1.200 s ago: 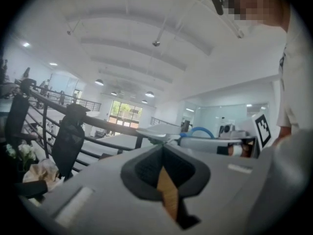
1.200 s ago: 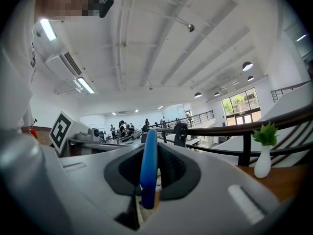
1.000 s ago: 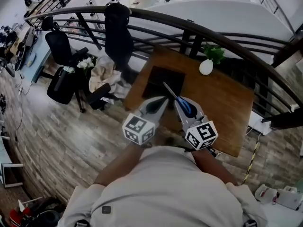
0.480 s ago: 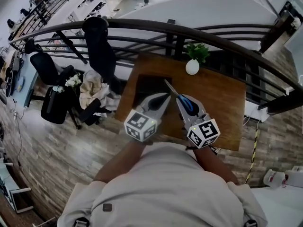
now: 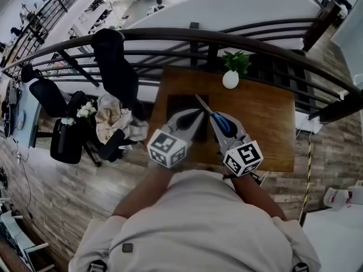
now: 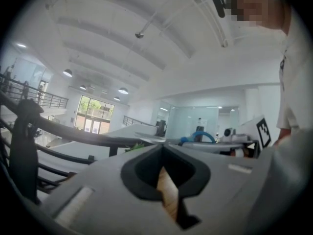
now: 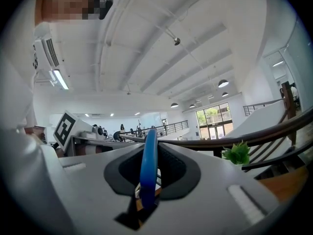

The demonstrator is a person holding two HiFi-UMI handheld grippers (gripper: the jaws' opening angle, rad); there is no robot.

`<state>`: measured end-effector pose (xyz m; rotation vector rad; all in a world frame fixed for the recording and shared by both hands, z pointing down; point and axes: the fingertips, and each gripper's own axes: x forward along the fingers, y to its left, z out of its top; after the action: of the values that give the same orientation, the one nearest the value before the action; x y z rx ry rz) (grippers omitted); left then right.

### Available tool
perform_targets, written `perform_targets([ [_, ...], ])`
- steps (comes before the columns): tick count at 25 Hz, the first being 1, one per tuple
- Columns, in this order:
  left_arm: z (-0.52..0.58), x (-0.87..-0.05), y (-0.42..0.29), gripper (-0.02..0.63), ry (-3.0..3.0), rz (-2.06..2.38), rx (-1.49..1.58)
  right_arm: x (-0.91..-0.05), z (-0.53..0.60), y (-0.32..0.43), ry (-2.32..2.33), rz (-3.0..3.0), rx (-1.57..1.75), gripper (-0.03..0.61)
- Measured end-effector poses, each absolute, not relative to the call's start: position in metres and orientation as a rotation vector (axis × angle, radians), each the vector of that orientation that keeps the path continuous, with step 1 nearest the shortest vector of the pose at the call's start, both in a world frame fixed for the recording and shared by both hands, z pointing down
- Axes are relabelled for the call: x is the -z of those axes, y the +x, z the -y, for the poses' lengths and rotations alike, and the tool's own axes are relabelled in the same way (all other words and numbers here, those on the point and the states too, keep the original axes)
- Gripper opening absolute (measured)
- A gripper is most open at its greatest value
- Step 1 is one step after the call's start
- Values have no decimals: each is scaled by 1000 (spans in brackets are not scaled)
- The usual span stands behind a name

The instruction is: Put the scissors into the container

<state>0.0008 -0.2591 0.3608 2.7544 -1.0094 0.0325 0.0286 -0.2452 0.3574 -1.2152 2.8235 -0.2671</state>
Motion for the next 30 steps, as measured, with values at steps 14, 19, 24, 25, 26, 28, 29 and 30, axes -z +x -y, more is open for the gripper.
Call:
perform_targets([
  [14, 273, -350, -102, 3, 2845, 797, -67, -352, 254, -71, -1424, -2680, 260, 52],
  [19, 270, -368, -123, 3, 2820, 729, -90, -364, 253, -83, -1497, -2647, 282, 52],
  [24, 282, -367, -124, 3, 2817, 704, -76, -364, 266, -82, -1524, -2653, 272, 52],
  [25, 284, -368, -125, 3, 2815, 704, -78, -365, 270, -82, -1521, -2657, 280, 52],
  [26, 286, -369, -126, 3, 2810, 705, -83, -366, 274, -83, -1518, -2662, 287, 52],
  [28, 290, -371, -130, 3, 2799, 717, -88, -368, 282, -84, -1507, -2676, 294, 52],
  [29, 294, -372, -133, 3, 2793, 729, -84, -370, 286, -85, -1497, -2686, 301, 52],
  [30, 300, -372, -135, 3, 2789, 741, -80, -372, 292, -87, -1483, -2697, 312, 52],
])
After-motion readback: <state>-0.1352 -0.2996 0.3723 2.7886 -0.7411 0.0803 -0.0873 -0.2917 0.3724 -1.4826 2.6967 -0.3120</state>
